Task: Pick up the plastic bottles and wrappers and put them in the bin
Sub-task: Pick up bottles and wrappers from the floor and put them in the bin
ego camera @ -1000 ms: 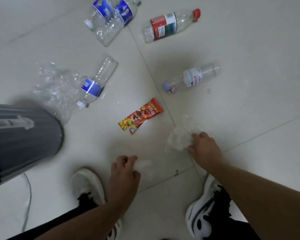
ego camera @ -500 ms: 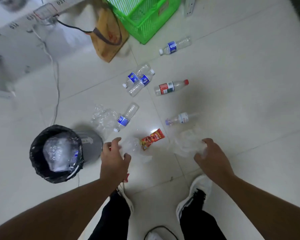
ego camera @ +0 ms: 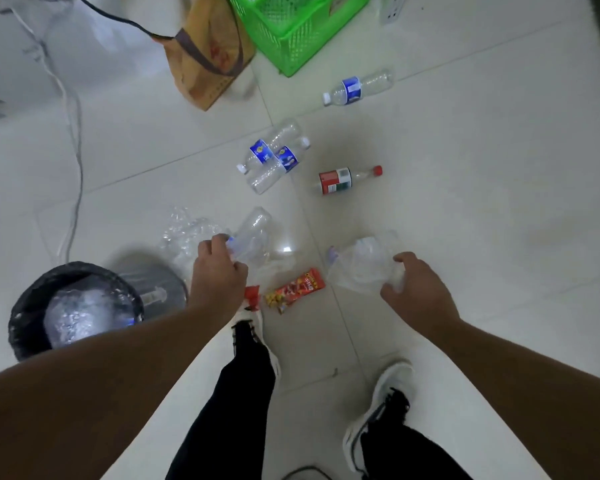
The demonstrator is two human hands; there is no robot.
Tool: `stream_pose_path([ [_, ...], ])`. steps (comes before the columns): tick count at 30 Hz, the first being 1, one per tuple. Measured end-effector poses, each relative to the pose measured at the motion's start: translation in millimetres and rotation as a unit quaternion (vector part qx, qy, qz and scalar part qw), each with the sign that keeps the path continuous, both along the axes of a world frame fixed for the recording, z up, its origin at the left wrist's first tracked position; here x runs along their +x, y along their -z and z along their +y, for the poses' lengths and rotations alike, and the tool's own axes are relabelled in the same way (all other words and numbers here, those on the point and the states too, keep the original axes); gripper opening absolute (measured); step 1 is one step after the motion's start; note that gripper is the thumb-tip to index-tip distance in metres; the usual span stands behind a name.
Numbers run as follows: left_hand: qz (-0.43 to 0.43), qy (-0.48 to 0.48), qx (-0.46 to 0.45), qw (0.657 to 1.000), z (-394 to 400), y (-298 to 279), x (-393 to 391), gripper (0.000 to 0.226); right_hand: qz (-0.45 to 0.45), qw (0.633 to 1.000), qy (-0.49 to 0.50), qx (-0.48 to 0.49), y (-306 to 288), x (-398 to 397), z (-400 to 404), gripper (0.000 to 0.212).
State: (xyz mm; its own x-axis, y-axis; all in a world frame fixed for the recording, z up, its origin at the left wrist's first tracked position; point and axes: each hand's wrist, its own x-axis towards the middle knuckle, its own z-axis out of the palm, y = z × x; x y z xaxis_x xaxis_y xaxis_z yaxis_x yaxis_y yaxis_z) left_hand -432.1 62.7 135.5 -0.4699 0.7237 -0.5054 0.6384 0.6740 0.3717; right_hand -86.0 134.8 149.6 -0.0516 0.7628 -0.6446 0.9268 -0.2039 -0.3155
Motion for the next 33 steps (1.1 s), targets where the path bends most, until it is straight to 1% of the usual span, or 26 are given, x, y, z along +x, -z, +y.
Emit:
stream_pose_path([
  [4, -0.002, 0.051, -0.020, 0.998, 31, 68, -26, 0.055, -0.045, 0.997, -0.063, 0.019, 76, -9, 23, 0.065],
  [7, 0.012, 0.051, -0.042, 0.998, 43, 138, -41, 0.054, -0.084, 0.987, -0.135, 0.024, 149, -15, 39, 0.069],
  [8, 0.017, 0.046, -0.049, 0.998, 46, 164, -45, 0.054, -0.099, 0.981, -0.165, 0.034, 174, -15, 44, 0.072],
  [10, 0.036, 0.042, -0.086, 0.995, 48, 212, -48, 0.056, -0.137, 0.958, -0.244, 0.062, 220, -13, 53, 0.086],
  [12, 0.045, 0.037, -0.131, 0.990, 48, 249, -47, 0.067, -0.167, 0.933, -0.310, 0.072, 259, -12, 58, 0.098],
  [14, 0.036, 0.032, -0.133, 0.990, 44, 270, -43, 0.072, -0.160, 0.926, -0.335, 0.068, 284, -13, 58, 0.096],
  [16, 0.076, 0.082, -0.129, 0.985, 41, 275, -40, 0.066, -0.155, 0.922, -0.345, 0.081, 291, -20, 57, 0.083],
  [18, 0.122, 0.124, -0.122, 0.977, 41, 264, -38, 0.060, -0.133, 0.936, -0.315, 0.078, 276, -29, 54, 0.077],
  [21, 0.137, 0.118, -0.100, 0.978, 38, 226, -31, 0.065, -0.090, 0.966, -0.234, 0.068, 229, -38, 44, 0.076],
  [25, 0.085, 0.085, -0.086, 0.989, 36, 155, -24, 0.061, -0.088, 0.974, -0.206, 0.036, 151, -44, 32, 0.074],
  [28, 0.051, 0.079, -0.059, 0.994, 37, 98, -21, 0.057, -0.090, 0.979, -0.182, 0.022, 94, -47, 30, 0.080],
  [30, 0.013, 0.048, -0.046, 0.998, 35, 63, -18, 0.056, -0.083, 0.986, -0.142, -0.004, 58, -52, 29, 0.085],
  [33, -0.028, 0.013, -0.055, 0.998, 27, 15, -18, 0.054, -0.066, 0.995, -0.073, -0.034, 8, -60, 26, 0.088],
])
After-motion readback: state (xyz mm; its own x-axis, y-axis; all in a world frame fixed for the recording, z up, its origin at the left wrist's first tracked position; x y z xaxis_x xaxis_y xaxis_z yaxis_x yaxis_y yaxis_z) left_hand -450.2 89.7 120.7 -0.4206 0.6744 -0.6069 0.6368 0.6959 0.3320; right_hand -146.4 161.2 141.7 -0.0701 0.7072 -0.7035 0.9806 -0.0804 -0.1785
